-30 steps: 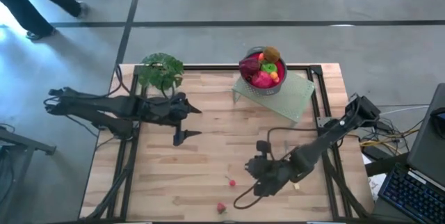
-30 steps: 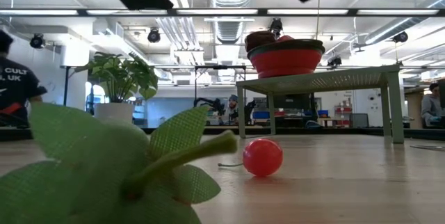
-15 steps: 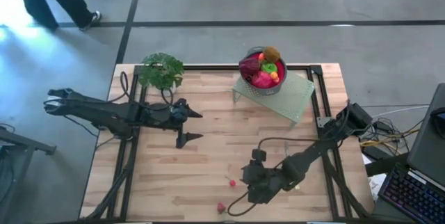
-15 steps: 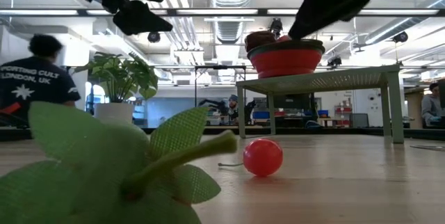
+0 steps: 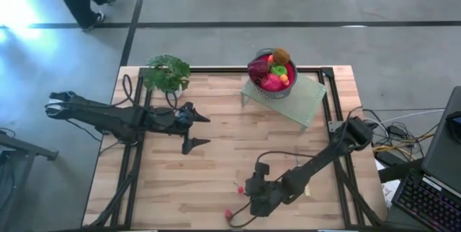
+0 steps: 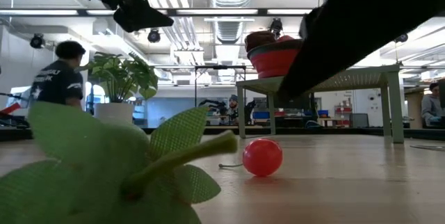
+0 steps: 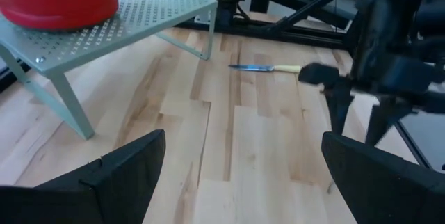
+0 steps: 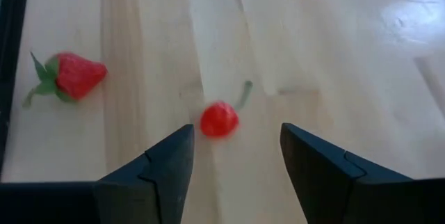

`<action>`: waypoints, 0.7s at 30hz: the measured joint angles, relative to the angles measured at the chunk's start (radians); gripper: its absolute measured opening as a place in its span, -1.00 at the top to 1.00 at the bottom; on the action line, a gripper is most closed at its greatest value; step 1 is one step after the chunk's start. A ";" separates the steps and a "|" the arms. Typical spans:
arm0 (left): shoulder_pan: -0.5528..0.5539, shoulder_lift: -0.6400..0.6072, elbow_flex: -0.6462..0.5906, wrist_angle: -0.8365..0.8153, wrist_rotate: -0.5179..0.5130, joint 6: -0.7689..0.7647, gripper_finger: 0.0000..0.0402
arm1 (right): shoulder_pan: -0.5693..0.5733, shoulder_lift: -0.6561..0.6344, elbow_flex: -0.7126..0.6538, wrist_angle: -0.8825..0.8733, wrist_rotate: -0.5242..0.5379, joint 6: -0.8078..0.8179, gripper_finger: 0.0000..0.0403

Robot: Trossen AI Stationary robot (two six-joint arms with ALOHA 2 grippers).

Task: Pick & Place Fruit
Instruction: Put the red cherry into the red strainer bowl

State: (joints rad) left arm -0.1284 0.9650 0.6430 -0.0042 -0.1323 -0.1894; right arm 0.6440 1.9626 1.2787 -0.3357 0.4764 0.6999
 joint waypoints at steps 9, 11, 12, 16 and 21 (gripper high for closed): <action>0.000 -0.001 0.000 0.015 0.000 0.021 -0.95 | -0.003 0.103 0.022 0.085 -0.004 0.000 0.03; 0.000 -0.001 -0.001 0.016 0.000 0.021 -0.95 | -0.004 0.119 0.031 0.098 -0.004 0.003 0.04; 0.000 -0.001 -0.001 0.016 0.000 0.021 -0.95 | -0.004 0.126 0.035 0.104 -0.003 0.003 0.05; 0.000 -0.001 -0.001 0.016 0.000 0.022 -0.95 | -0.008 0.148 0.042 0.142 0.014 0.001 0.07; 0.000 -0.001 -0.002 0.016 0.000 0.022 -0.95 | -0.018 0.165 0.042 0.141 0.047 0.005 0.07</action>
State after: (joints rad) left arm -0.1284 0.9638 0.6415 0.0116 -0.1322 -0.1678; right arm 0.6264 2.1280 1.3210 -0.1947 0.5234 0.7048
